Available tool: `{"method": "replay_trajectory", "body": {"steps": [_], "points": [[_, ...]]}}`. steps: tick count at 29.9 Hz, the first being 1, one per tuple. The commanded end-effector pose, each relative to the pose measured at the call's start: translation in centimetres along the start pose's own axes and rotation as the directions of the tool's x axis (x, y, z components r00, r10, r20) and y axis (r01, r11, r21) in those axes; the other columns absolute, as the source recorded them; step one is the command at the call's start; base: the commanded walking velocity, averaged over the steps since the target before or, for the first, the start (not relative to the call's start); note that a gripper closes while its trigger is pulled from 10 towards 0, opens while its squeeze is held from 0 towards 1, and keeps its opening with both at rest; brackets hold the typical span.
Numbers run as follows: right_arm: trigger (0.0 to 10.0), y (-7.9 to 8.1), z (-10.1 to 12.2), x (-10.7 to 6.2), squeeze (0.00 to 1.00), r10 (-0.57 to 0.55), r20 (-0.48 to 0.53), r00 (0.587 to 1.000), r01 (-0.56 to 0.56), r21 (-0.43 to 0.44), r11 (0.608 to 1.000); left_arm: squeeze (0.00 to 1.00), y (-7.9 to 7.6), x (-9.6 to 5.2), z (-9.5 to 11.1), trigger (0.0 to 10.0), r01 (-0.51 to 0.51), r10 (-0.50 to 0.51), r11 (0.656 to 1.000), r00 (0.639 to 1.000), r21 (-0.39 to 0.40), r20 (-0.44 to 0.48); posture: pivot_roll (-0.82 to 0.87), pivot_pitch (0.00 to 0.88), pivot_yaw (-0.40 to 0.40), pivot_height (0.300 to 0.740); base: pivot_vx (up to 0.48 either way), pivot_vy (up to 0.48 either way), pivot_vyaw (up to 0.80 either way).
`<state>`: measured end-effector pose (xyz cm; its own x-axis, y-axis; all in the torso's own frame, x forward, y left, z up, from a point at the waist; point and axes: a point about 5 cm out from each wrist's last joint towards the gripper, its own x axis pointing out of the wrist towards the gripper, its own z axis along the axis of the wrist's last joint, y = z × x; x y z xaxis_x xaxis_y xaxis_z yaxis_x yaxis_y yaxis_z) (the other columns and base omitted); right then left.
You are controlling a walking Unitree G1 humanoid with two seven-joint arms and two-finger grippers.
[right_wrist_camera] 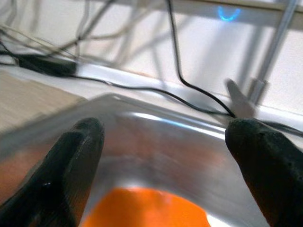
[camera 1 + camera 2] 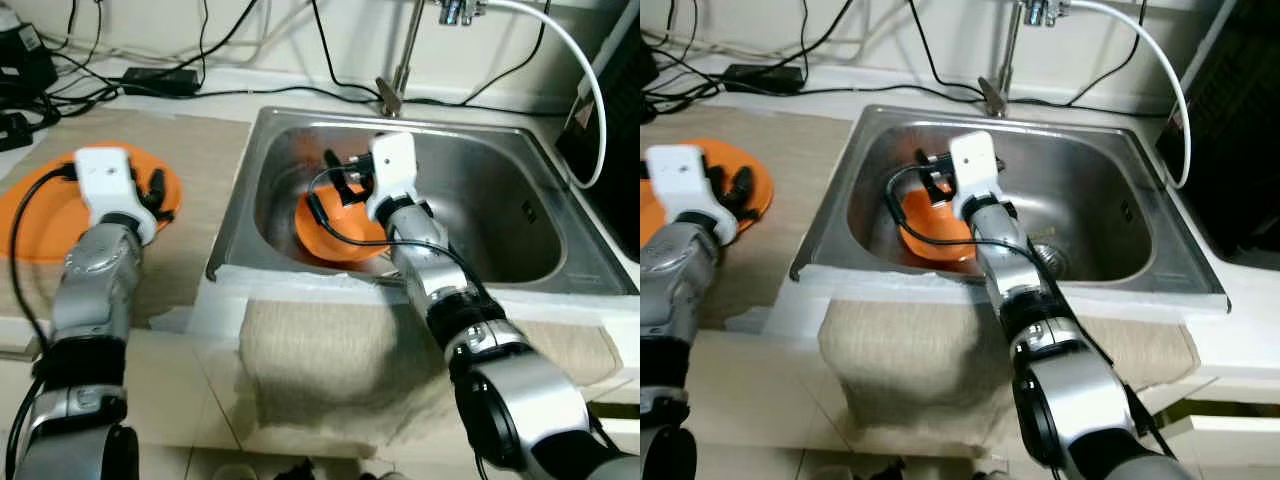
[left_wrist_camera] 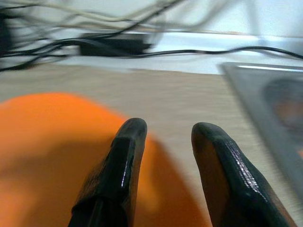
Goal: Kitchen organization
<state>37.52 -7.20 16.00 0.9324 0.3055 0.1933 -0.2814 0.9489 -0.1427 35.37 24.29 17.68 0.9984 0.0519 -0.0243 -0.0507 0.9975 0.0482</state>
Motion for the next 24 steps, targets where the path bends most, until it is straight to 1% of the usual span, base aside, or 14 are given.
{"method": "replay_trajectory", "body": {"steps": [1,2,4,5,6,10,11,12,13,15,16,18,22,24], "points": [[10.0,-0.7,0.6,-0.4,0.0,-0.055,0.058,0.997,0.057,-0.035,0.998,0.0,-0.9,0.8,0.7,10.0,0.054,-0.054,0.998,0.998,0.02,0.017,0.05,0.0,0.022,0.74,0.0,0.0,0.0],[10.0,-0.7,0.6,-0.4,0.0,-0.055,0.058,0.997,0.057,-0.035,0.998,0.0,-0.9,0.8,0.7,10.0,0.054,-0.054,0.998,0.998,0.02,0.017,0.05,0.0,0.022,0.74,0.0,0.0,0.0],[10.0,-1.3,0.3,-1.3,0.0,-0.121,0.074,0.99,0.124,-0.044,0.991,0.0,-1.7,1.7,1.6,10.0,0.092,-0.093,0.995,0.995,0.034,0.034,0.02,0.0,0.047,0.74,0.0,0.0,0.0],[10.0,-1.3,0.3,-1.3,0.0,-0.121,0.074,0.99,0.124,-0.044,0.991,0.0,-1.7,1.7,1.6,10.0,0.092,-0.093,0.995,0.995,0.034,0.034,0.02,0.0,0.047,0.74,0.0,0.0,0.0],[10.0,-1.7,0.2,-1.8,0.0,-0.156,0.089,0.984,0.161,-0.052,0.986,0.0,-2.3,2.2,2.2,10.0,0.12,-0.122,0.992,0.991,0.034,0.048,0.0,0.0,0.058,0.74,0.0,0.0,0.0],[10.0,-2.2,0.3,-2.6,0.0,-0.201,0.113,0.973,0.21,-0.07,0.975,0.0,-3.6,3.0,3.1,10.0,0.17,-0.171,0.985,0.983,0.027,0.071,-0.03,0.0,0.078,0.74,0.0,0.0,0.0],[10.0,-2.7,0.4,-3.0,0.0,-0.227,0.119,0.967,0.237,-0.07,0.969,0.0,-4.6,3.3,3.5,10.0,0.195,-0.196,0.981,0.977,0.024,0.082,-0.04,0.0,0.086,0.74,0.0,0.0,0.0],[10.0,-2.7,0.4,-3.0,0.0,-0.227,0.119,0.967,0.237,-0.07,0.969,0.0,-4.6,3.3,3.5,10.0,0.195,-0.196,0.981,0.977,0.024,0.082,-0.04,0.0,0.086,0.74,0.0,0.0,0.0],[10.0,-3.3,0.4,-3.3,0.0,-0.255,0.119,0.96,0.263,-0.061,0.963,0.0,-5.5,3.5,3.6,10.0,0.213,-0.213,0.977,0.973,0.011,0.089,-0.05,0.0,0.094,0.74,0.0,0.0,0.0],[10.0,-3.7,0.6,-3.4,0.0,-0.269,0.124,0.955,0.278,-0.064,0.959,0.0,-5.9,3.5,3.7,10.0,0.222,-0.221,0.975,0.971,0.002,0.095,-0.06,0.0,0.098,0.74,0.0,0.0,0.0],[10.0,-4.6,0.8,-3.5,0.0,-0.298,0.133,0.945,0.308,-0.07,0.949,0.0,-6.8,3.6,3.7,10.0,0.235,-0.231,0.972,0.967,-0.025,0.107,-0.08,0.0,0.104,0.74,0.0,0.0,0.0],[10.0,-5.3,1.1,-3.7,0.0,-0.321,0.137,0.937,0.333,-0.075,0.94,0.0,-7.5,3.6,3.6,10.0,0.245,-0.238,0.968,0.965,-0.052,0.114,-0.09,0.0,0.106,0.74,0.0,0.0,0.0],[10.0,-5.7,1.1,-4.0,0.0,-0.334,0.133,0.933,0.347,-0.083,0.934,0.0,-8.1,3.7,3.1,10.0,0.25,-0.239,0.964,0.964,-0.087,0.117,-0.09,0.0,0.109,0.74,0.0,0.0,0.0],[10.0,-5.6,1.1,-4.1,0.0,-0.339,0.126,0.932,0.35,-0.076,0.934,0.0,-8.4,3.6,2.7,10.0,0.259,-0.249,0.962,0.962,-0.085,0.108,-0.1,0.0,0.112,0.74,0.0,0.0,0.0]]}}
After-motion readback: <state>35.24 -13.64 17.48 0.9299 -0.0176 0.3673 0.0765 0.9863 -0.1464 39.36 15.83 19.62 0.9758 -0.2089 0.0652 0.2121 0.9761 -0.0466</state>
